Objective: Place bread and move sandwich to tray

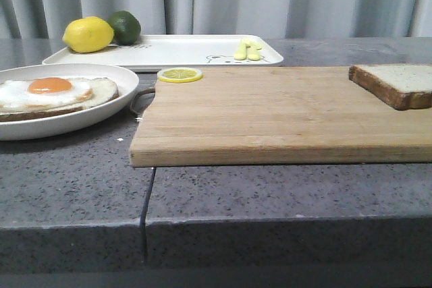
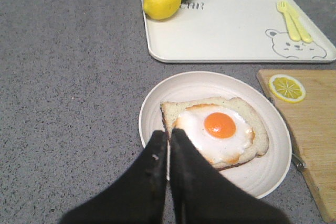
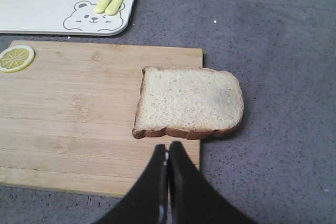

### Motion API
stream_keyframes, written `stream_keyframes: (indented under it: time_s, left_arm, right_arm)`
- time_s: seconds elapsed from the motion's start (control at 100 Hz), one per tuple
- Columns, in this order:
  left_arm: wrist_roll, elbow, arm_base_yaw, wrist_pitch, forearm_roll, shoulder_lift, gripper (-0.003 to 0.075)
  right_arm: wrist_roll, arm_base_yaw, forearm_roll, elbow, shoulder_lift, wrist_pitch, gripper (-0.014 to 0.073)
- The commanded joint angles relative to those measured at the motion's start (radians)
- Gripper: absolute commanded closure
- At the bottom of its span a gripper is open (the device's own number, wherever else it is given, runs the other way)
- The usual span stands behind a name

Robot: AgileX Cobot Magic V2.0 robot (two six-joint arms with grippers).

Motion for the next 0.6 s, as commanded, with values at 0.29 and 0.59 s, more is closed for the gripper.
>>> stream_keyframes:
  time_s: [0.29,0.59]
  left_arm:
    - [0.12,-0.037,-0.01,-0.079,-0.009,0.022,0.0549]
    - [0.12,-0.037,-0.01,-0.082,-0.011,0.022,0.0163]
  right_arm:
    - [-0.003,-0.004,0.003,-0.034,0.024,-0.059,0.0579]
    - [-0.003,-0.004,0.022,-0.034,0.024,-0.093,0.0034]
